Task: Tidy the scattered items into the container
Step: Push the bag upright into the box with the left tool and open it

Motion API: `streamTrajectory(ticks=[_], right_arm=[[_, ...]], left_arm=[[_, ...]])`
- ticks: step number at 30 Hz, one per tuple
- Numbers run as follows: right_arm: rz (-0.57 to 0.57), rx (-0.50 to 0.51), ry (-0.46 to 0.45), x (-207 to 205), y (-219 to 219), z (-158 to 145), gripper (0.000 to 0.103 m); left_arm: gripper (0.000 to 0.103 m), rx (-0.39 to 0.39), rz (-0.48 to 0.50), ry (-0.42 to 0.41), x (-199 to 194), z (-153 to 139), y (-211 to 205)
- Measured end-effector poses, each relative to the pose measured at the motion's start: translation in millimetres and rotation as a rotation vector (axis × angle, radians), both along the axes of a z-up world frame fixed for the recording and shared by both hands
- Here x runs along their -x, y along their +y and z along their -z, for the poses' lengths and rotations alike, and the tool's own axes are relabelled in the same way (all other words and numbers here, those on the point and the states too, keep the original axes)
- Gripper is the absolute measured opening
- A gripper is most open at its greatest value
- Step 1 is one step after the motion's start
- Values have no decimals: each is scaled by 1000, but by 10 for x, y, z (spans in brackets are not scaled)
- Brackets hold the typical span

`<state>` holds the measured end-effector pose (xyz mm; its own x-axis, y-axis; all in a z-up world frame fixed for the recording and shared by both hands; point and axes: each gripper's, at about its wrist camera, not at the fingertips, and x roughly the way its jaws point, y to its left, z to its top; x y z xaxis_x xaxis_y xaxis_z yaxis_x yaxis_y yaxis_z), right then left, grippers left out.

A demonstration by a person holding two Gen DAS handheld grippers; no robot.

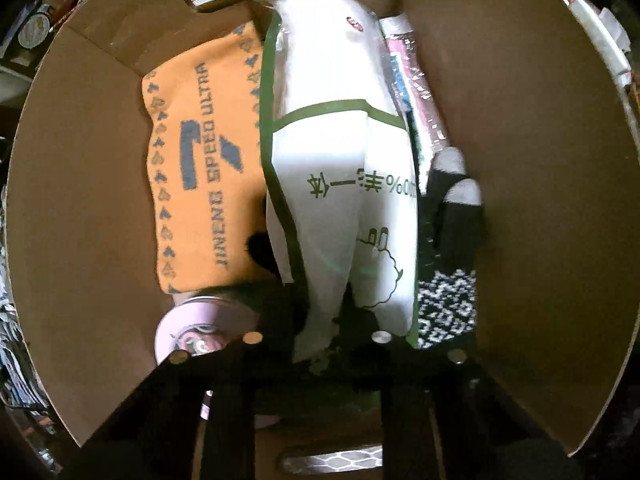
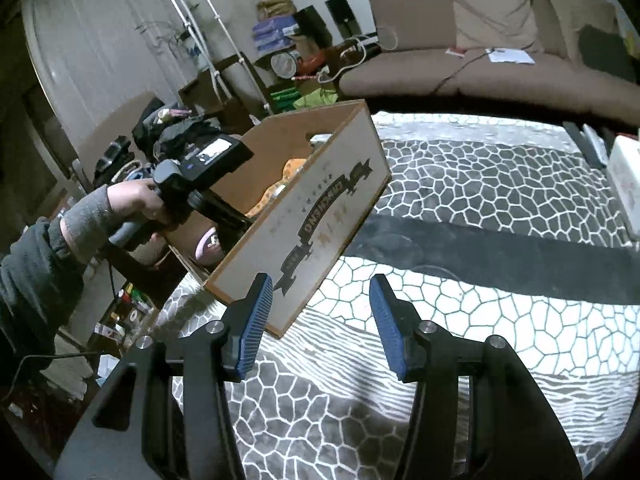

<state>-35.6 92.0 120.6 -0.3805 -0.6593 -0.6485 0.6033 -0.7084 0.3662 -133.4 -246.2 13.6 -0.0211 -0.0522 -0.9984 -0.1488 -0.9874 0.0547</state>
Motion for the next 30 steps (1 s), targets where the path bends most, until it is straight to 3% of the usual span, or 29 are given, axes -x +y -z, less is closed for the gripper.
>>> streamTrajectory(ticks=[2,6,8,10,11,13,14,17,20,22,24,27,30], right_arm=[[0,-24,-4,-35,-14,21,49],[-1,-50,-14,-52,-52,106,49],[6,-58,-25,-39,-40,150,49],[6,-54,-35,-36,-37,164,49],[4,-51,-38,-34,-40,168,49],[5,-59,-30,-41,-59,165,49],[6,-65,-27,-45,-72,165,49],[4,-72,-20,-55,-101,156,49],[5,-73,-20,-53,-113,157,49],[3,-75,-11,-61,-122,151,49],[-1,-83,2,-67,-144,147,49],[-1,-98,23,-80,-184,133,49],[-6,-103,19,-82,-228,122,49]], left_arm=[[15,-39,-29,13,-36,-57,16],[15,-282,-135,9,-114,-204,1],[15,-297,-154,-18,-137,-170,-22],[26,-318,-230,-57,-131,-52,-136],[31,-307,-243,-79,-142,19,-163],[55,-229,-241,-128,-194,172,-168],[57,-198,-235,-135,-220,203,-158],[58,-137,-200,-72,-300,65,-117],[58,-36,-193,66,-358,-209,-126],[58,-44,-169,182,-415,-396,-93],[58,-10,-131,233,-480,-429,-15],[58,188,-71,167,-476,-189,-19],[58,294,-21,81,-496,74,-21]])
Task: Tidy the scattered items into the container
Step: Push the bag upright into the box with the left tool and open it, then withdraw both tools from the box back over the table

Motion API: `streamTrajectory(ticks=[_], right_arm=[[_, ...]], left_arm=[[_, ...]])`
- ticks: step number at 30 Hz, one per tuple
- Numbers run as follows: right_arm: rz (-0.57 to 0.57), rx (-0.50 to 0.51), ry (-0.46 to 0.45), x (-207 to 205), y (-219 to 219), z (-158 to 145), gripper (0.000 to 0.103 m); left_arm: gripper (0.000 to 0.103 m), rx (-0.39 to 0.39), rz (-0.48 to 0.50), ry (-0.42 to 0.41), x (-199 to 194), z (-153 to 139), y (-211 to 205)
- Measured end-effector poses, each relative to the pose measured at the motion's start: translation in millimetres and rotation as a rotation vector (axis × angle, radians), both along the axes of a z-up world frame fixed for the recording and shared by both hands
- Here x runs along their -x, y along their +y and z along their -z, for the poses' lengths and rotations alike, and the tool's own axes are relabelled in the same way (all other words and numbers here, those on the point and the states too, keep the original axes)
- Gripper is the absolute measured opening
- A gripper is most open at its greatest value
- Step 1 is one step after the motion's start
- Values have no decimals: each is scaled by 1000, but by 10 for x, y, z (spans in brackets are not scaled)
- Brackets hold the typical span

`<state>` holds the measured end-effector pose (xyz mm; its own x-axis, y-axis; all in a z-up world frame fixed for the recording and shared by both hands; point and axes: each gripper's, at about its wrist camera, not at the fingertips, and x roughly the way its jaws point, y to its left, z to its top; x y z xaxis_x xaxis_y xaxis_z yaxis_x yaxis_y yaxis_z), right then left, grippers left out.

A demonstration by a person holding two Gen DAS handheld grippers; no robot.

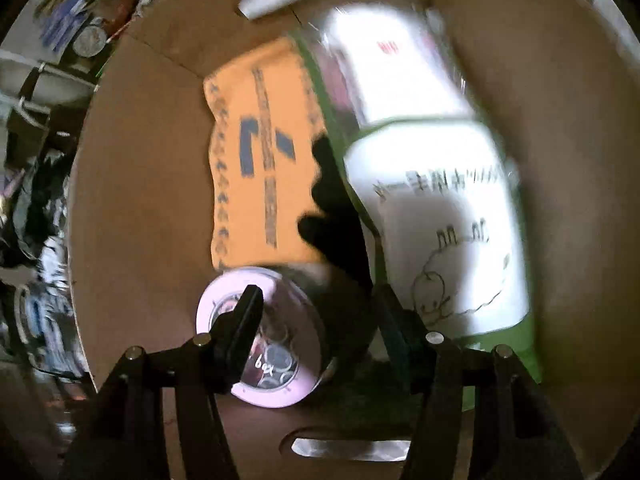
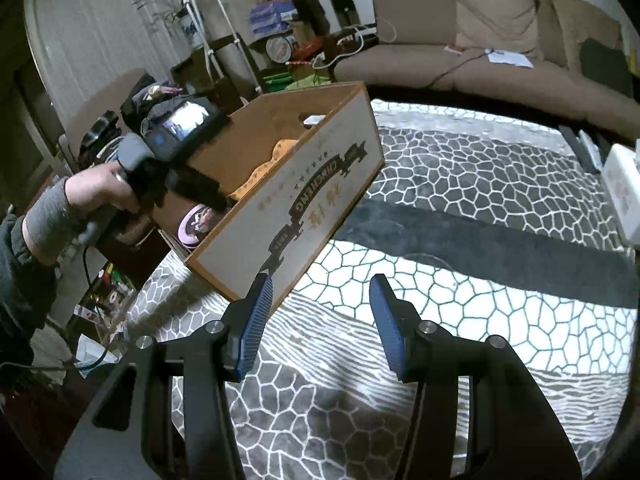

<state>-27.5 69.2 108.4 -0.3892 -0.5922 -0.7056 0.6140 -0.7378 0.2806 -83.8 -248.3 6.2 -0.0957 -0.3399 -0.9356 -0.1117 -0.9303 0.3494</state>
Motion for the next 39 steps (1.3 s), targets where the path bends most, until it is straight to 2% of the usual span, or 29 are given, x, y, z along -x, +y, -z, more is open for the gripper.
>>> streamTrajectory(ticks=[1,4,6,10,14,17,23,29,39], right_arm=[[-4,5,5,-11,-17,-18,49],[-12,19,25,-43,-69,-65,49],[-17,19,42,-67,-144,-104,49],[-12,39,94,-91,-346,-287,49],[-41,37,123,-88,-699,-537,49],[-69,-1,147,-77,-1037,-673,51],[-41,-81,122,38,-1575,-620,51],[-28,-136,79,29,-1841,-404,51],[-19,-171,69,-10,-1929,-282,51]], left_arm=[[58,13,1,22,192,-68,-48],[58,-42,-30,103,123,-272,-96],[58,-90,-34,189,-7,-471,-78],[58,-113,-47,369,-395,-885,-25],[58,-171,-82,483,-721,-1198,-21],[58,-214,-125,537,-891,-1294,-125],[58,-306,-202,567,-1131,-1299,-339],[58,-316,-214,572,-1244,-1238,-425],[58,-316,-217,572,-1313,-1129,-465]])
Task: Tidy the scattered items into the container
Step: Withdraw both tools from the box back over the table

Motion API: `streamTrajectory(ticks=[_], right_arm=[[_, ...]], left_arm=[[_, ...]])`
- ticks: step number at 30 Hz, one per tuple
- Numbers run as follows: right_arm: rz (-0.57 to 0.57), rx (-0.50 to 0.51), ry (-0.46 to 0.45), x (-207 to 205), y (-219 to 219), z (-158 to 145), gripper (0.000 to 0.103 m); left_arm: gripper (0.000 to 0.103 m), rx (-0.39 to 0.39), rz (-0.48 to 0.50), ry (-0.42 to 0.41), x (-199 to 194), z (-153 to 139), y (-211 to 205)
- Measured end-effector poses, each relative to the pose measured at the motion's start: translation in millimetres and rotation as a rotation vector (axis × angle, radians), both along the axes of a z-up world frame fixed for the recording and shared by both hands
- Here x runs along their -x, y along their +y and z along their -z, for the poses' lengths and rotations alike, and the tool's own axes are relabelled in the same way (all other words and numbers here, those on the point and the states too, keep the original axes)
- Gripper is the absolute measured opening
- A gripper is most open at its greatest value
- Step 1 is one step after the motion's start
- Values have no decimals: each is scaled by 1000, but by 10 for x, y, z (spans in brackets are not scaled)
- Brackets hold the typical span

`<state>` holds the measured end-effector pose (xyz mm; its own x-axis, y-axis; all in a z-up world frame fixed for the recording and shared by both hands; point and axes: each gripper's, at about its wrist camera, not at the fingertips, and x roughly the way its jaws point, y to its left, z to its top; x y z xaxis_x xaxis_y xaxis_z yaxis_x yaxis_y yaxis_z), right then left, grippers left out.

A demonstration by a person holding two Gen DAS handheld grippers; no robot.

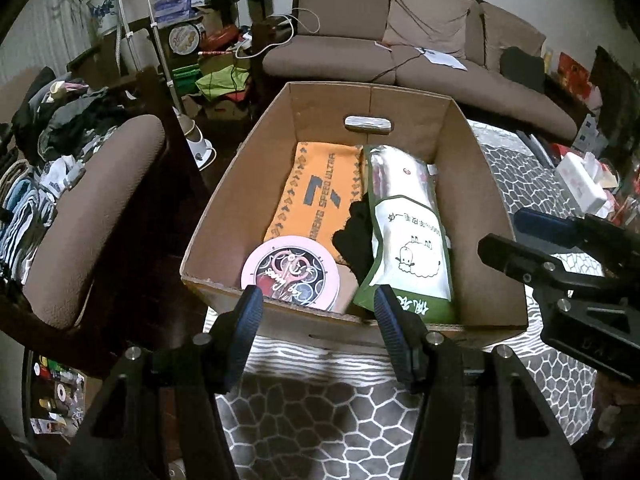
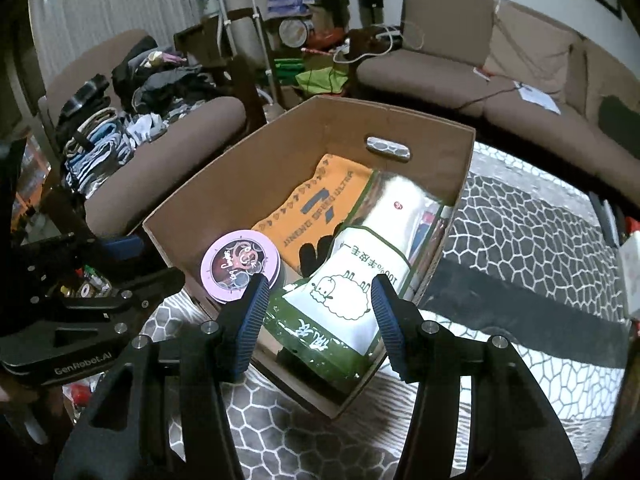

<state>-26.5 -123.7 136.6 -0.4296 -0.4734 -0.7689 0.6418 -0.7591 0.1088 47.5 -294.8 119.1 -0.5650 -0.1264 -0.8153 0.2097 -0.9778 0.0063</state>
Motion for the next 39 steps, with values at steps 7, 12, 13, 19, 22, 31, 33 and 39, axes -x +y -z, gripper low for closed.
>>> streamTrajectory(ticks=[7,12,13,19,22,31,33,39], right_arm=[[6,-27,3,-137,51,67,51],[26,-24,-12,-309,260,125,51],[31,-23,-18,-350,326,140,51],[83,-15,-35,-530,792,161,51],[107,-5,-39,-600,1040,144,51],[218,33,-35,-714,1885,94,51],[238,40,-35,-739,2047,99,51],[289,60,-33,-775,2482,121,51]], left_arm=[[58,-32,5,12,-141,62,102],[58,-61,24,9,-306,149,352],[58,-63,32,6,-337,166,421],[58,-73,74,5,-509,210,833],[58,-71,89,8,-572,206,1014],[58,-39,141,32,-639,138,1530],[58,-36,154,38,-640,129,1658],[58,-46,185,58,-619,165,1974]])
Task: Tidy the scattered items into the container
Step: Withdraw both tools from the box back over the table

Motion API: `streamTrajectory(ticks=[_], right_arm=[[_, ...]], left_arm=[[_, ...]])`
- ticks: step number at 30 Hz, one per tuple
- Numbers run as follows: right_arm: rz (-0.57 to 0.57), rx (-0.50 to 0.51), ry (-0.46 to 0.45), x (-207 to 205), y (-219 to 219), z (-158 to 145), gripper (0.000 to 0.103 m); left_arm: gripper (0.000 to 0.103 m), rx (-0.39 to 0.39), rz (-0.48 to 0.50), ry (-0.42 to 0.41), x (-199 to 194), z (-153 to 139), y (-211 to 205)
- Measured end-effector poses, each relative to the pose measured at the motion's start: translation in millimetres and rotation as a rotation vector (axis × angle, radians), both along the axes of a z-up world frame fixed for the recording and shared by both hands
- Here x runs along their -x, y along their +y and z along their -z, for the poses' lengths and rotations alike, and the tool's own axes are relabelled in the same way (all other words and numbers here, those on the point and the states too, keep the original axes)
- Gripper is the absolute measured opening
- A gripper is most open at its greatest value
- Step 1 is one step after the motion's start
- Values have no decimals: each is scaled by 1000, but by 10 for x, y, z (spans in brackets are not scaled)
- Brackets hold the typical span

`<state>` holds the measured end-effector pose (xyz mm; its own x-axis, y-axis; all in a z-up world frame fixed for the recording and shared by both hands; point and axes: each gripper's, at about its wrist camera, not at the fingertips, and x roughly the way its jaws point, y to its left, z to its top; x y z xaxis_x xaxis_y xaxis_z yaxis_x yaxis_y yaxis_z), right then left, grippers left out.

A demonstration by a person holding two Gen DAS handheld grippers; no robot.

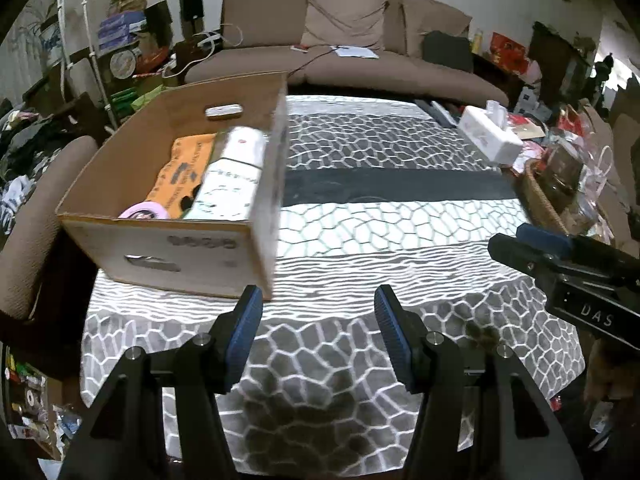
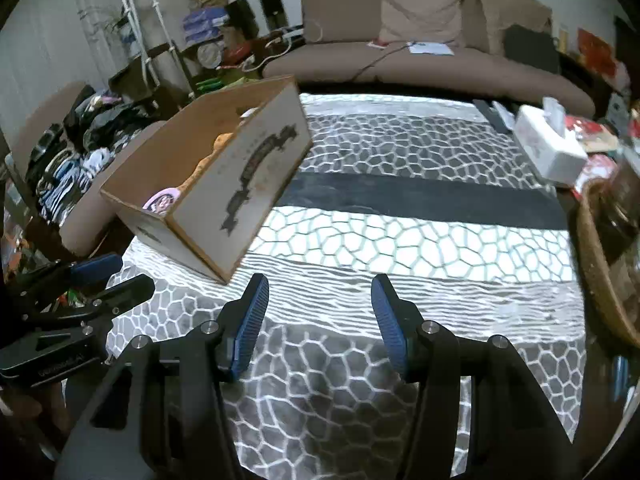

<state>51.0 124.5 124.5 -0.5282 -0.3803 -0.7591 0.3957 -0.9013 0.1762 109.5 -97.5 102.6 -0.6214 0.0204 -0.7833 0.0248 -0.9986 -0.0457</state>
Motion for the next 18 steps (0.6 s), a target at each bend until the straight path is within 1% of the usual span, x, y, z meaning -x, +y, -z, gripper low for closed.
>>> streamTrajectory(ticks=[7,10,14,18], right_arm=[[66,26,-28,37,419,212,51],[96,6,-35,89,546,329,51],[123,-2,-39,168,679,458,51],[140,-12,-58,277,778,616,51]], left_arm=[[58,4,48,-3,90,202,333],[58,11,56,-14,171,315,444],[58,-12,55,-37,284,472,520],[58,4,57,-59,406,620,601]])
